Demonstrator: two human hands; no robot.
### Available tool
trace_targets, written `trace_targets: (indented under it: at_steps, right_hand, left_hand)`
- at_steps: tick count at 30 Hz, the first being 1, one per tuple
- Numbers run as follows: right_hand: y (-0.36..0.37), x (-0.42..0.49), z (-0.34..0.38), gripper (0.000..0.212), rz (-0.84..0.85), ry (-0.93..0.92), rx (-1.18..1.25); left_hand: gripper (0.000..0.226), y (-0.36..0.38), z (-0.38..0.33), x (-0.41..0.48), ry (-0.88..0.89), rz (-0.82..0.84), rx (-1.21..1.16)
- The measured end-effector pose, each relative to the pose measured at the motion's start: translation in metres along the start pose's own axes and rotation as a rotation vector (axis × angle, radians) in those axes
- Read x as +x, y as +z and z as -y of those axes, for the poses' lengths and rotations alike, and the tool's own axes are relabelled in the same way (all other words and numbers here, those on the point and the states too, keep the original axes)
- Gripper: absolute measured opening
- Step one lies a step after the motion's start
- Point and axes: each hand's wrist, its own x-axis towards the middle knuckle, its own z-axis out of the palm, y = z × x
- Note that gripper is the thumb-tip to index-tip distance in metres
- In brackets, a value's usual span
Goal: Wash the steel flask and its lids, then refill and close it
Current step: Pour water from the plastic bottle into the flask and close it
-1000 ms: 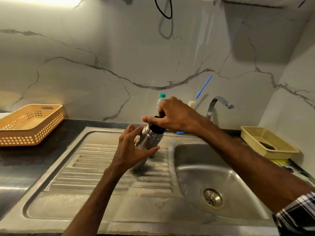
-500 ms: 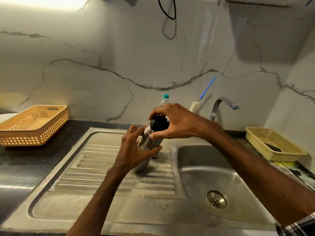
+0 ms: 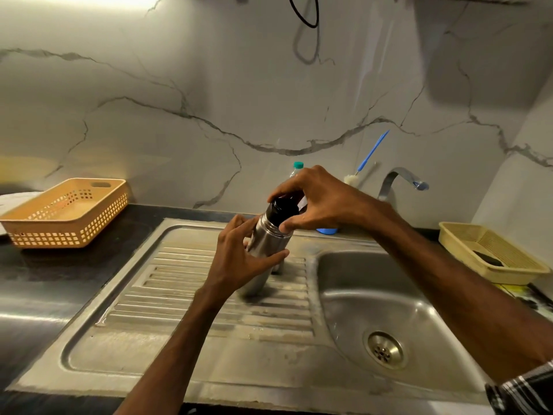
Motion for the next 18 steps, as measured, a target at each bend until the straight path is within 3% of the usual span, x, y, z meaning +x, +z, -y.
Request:
trace_targets:
  at_steps: [3, 11, 16, 18]
  right_hand:
    - [0.008, 0.005, 0.008, 0.032, -0.052, 0.029, -0.077]
    - [0.017, 0.003, 0.030, 0.040, -0.122, 0.240, -0.285]
    - [0.002, -0.002, 0.016, 0.054, 0.078, 0.101, -0.065]
    - [0.004, -0.007, 0.012, 0.052, 0.025, 0.044, 0.027]
  left_hand:
    - [0.068, 0.002, 0.002, 0.000, -0.018, -0.030, 0.021]
    - [0.078, 0.005, -0.003, -0.002, -0.015, -0.022, 0.028]
    - [0.068, -0.004, -0.002, 0.000, -0.010, -0.003, 0.005]
    - [0.066, -0.006, -0.001, 0.000, -0.008, -0.006, -0.011]
